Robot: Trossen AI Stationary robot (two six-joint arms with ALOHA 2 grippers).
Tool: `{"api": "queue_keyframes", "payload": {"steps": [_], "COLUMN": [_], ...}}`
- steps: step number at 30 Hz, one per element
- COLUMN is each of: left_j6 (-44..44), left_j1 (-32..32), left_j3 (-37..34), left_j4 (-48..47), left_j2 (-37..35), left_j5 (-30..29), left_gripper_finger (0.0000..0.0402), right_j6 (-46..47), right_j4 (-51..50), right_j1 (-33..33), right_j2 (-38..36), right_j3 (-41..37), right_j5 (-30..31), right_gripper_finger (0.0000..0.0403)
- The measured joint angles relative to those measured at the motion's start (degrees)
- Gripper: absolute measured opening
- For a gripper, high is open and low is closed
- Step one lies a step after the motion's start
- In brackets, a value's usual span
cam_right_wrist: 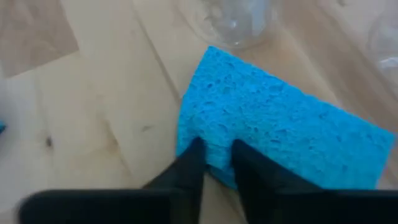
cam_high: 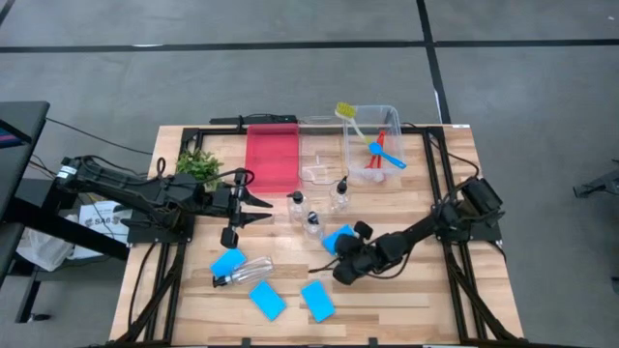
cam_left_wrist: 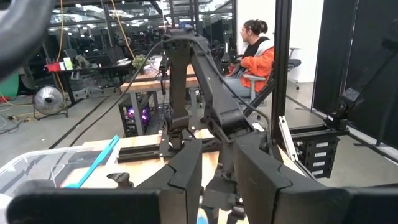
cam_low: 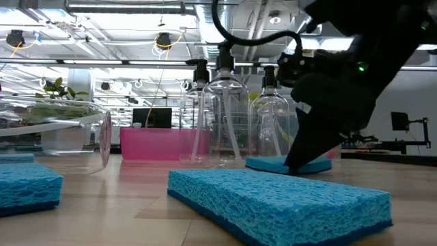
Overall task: Pick & Place Kitchen Sink Supplies
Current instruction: Put the blue sponge into the red bin
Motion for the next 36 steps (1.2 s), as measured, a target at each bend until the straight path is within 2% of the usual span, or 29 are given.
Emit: {"api": "queue_keyframes", "payload": {"steps": [3, 7, 13, 19, 25, 30, 36], "left_j6": [0.0, 0.0, 0.0, 0.0, 0.0, 0.0, -0.3], "left_j1": [0.0, 0.0, 0.0, 0.0, 0.0, 0.0, 0.0], "left_j3": [0.0, 0.0, 0.0, 0.0, 0.0, 0.0, 0.0], "left_j4": [0.1, 0.3, 0.4, 0.6, 0.6, 0.6, 0.6], "left_j2": [0.3, 0.4, 0.4, 0.4, 0.4, 0.4, 0.5], "left_j5": [0.0, 0.0, 0.0, 0.0, 0.0, 0.0, 0.0], "left_gripper_finger": [0.0092, 0.0092, 0.0092, 0.0092, 0.0092, 0.0092, 0.0092], "right_j6": [-1.1, -1.3, -4.0, -5.8, -8.7, -15.4, -26.8], "right_j4": [-0.2, -0.2, -0.2, -0.7, 1.5, 5.2, 12.5], "right_j1": [0.2, 1.9, 5.2, 8.1, 11.9, 13.9, 13.5], "right_j2": [-2.0, -3.7, -5.9, -10.8, -15.0, -17.3, -21.7], "right_j3": [0.1, 0.1, 0.1, -0.1, -0.1, 0.0, 0.1], "right_j5": [-4.4, -7.6, -7.0, -2.1, 6.5, 14.7, 22.6], "right_gripper_finger": [0.0014, 0.0018, 0.0006, 0.0003, 0.0002, 0.0003, 0.0002]}}
